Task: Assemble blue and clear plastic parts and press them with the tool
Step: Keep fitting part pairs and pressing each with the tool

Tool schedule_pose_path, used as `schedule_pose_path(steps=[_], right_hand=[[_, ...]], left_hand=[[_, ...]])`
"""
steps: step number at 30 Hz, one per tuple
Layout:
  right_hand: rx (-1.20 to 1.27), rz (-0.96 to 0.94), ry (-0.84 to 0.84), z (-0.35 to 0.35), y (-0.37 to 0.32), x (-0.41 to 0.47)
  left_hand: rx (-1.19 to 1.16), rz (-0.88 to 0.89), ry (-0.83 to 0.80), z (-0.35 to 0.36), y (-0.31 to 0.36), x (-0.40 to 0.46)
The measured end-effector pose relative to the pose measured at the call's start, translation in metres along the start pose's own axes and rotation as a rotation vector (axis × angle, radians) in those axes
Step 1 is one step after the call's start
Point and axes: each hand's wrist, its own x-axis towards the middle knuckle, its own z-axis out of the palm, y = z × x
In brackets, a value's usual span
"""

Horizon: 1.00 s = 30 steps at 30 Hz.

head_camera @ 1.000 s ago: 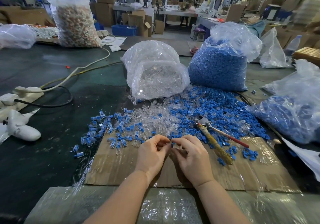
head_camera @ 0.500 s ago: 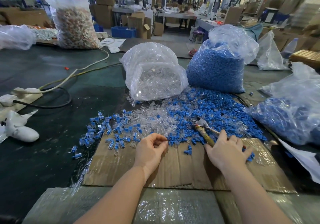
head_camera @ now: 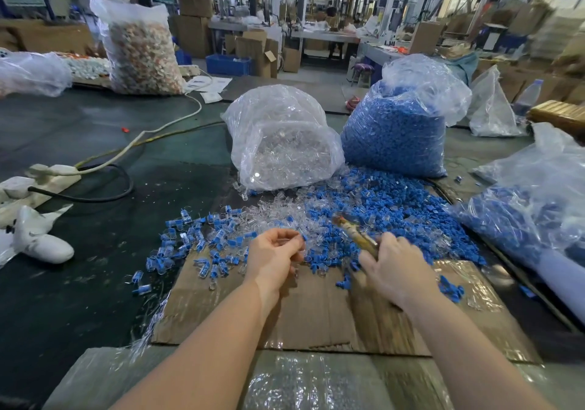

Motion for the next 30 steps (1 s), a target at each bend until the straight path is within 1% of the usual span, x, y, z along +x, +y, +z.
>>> schedule_pose_path(steps=[3,6,8,12,15,20,24,30], right_hand=[[0.316,-0.096,-0.192,-0.007,-0.017,-0.006],[0.598,-0.075,-0.349,-0.013,-0.028,-0.013],[0.686,-0.040,-0.435,-0.016,-0.032,-0.017],[0.785,0.001,-0.564,-0.018,-0.035,-0.019],[0.825,0.008,-0.620,-0.018,-0.033,-0.021],[0.792,-0.002,-0.680,-0.018,-0.031,-0.022],[0.747,-0.015,-0.688,-0.020,-0.032,-0.023],[0.733,-0.062,-0.686,-0.023,-0.033,-0.025]], left_hand=[[-0.056,-0.032,0.031,0.004,0.010,0.005],[-0.044,-0.038,0.075,0.002,0.016,0.009],[-0.029,-0.041,0.095,0.000,0.017,0.011],[0.003,-0.043,0.144,-0.006,0.018,0.013],[0.032,-0.031,0.159,-0.007,0.020,0.012],[0.068,-0.003,0.154,-0.008,0.023,0.008],[0.080,-0.010,0.158,-0.007,0.025,0.007],[0.075,-0.071,0.183,-0.007,0.023,0.010]])
